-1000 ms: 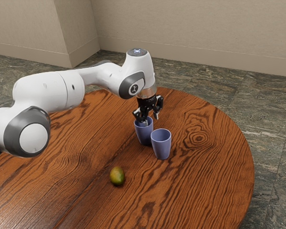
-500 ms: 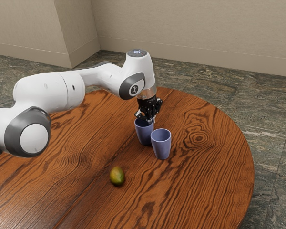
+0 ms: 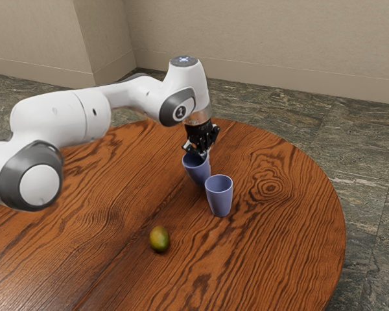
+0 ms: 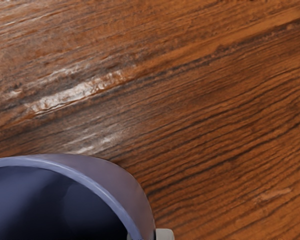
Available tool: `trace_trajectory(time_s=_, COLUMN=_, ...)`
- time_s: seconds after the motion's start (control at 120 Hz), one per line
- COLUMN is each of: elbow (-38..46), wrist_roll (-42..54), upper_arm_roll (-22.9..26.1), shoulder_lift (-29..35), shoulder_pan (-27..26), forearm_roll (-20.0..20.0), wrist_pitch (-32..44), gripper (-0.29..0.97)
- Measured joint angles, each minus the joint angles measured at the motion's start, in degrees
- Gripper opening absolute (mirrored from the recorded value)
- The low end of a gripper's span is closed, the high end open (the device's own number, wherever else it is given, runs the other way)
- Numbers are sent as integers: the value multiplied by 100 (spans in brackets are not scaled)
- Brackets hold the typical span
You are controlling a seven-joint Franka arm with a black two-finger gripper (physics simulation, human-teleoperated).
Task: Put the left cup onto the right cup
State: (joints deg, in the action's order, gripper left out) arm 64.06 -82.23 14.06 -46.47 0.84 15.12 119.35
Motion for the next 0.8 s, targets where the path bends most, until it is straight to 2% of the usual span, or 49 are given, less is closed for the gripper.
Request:
trace_trajectory(time_s=0.442, elbow=8, wrist_roll=41, upper_arm_roll=24, shoulder_lift=901, shoulder_pan=-229, forearm_roll=2, wrist_pitch=-846, gripper=-10)
trace_trajectory(time_s=0.8, elbow=12, wrist_roll=57, upper_arm_roll=294, shoulder_lift=1011, shoulder_pan=-369, forearm_roll=28, wrist_pitch=-1147, gripper=-10)
